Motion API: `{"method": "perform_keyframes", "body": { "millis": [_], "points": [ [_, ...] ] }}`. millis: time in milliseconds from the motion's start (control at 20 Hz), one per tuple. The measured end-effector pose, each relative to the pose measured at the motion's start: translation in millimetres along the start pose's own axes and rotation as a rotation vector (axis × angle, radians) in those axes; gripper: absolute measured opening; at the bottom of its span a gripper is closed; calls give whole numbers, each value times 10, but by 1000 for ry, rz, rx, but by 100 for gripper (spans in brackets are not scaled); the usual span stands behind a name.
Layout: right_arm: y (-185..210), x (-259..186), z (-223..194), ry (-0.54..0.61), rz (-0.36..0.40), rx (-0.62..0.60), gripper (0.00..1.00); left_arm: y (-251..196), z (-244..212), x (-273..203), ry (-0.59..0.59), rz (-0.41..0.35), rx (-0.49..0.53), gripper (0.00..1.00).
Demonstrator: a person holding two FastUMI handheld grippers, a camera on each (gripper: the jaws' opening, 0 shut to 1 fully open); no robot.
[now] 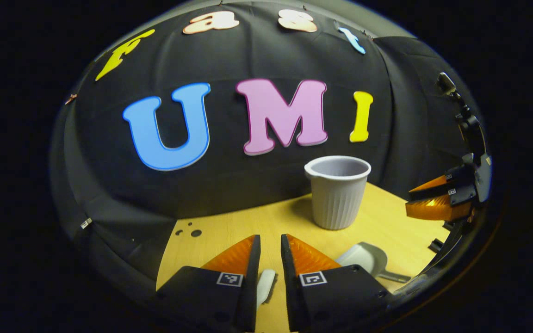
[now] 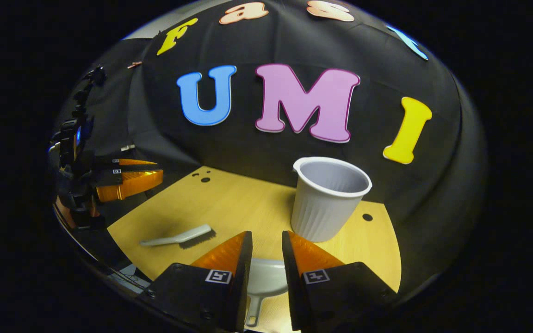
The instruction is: Pick up the small broom and dustpan from the desktop, sweep the trash into the dustpan with the broom, and then empty the trash into the garbage bin.
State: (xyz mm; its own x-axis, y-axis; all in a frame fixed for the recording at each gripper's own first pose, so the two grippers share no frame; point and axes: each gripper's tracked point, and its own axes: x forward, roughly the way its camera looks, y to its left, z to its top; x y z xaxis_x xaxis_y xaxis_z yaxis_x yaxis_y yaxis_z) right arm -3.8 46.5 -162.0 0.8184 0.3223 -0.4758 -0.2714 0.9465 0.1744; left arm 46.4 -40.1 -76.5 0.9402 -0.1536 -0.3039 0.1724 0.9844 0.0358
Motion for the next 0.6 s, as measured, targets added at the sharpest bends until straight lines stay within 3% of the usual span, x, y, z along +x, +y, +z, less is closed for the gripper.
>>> {"method": "perform_keyframes", "body": {
  "millis": [250,550,600],
  "points": [
    [-107,-171,237,-111,16,-44,37,-550,373,-211,-79,15,-12,32],
    [-75,-320,249,-185,113,-43,41,-849,249,-301,-56,102,-49,34],
    [-77,-328,238,-182,128,-37,37,-857,241,-323,-52,122,-49,34]
  ]
}}
